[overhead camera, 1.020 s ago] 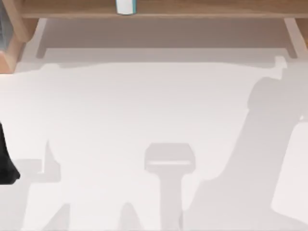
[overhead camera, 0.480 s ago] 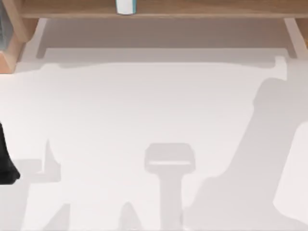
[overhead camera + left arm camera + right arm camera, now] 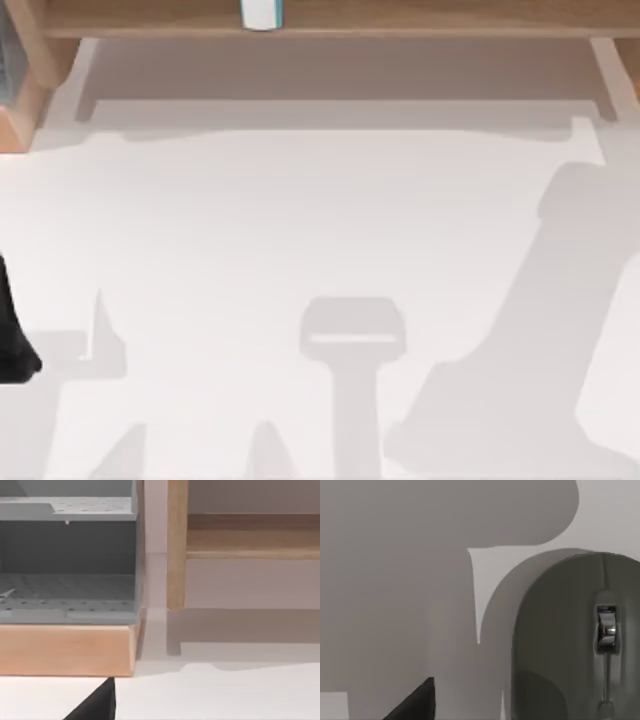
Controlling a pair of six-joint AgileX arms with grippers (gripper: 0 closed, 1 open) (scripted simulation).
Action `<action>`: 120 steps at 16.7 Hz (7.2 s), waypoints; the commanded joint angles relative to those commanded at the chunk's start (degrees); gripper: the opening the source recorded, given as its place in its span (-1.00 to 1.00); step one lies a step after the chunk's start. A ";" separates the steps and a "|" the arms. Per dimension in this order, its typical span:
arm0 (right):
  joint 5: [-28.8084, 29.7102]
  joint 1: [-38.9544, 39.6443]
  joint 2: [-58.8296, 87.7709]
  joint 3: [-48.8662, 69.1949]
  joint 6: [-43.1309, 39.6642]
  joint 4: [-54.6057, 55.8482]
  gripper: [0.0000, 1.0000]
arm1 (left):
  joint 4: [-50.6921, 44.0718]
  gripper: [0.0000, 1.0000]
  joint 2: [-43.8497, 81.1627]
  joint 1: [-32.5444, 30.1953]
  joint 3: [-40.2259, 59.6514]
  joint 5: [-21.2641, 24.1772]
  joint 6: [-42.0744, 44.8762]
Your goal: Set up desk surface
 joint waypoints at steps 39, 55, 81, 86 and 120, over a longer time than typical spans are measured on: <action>-0.05 -0.55 -35.46 -20.77 0.19 5.70 -1.00 | 0.00 1.00 0.00 0.00 0.00 0.00 0.00; -4.26 -3.41 -63.07 -85.19 -19.71 14.32 -1.00 | 0.00 1.00 0.00 0.00 0.00 0.00 0.00; -9.22 -5.64 -73.05 -90.74 -26.10 35.19 -1.00 | 0.00 1.00 0.00 0.00 0.00 0.00 0.00; -9.30 -6.67 -72.85 -90.36 -26.80 35.74 -1.00 | 0.00 1.00 0.00 0.00 0.00 0.00 0.00; -3.08 -5.44 -71.50 -99.18 -24.91 26.93 1.00 | 0.00 1.00 0.00 0.00 0.00 0.00 0.00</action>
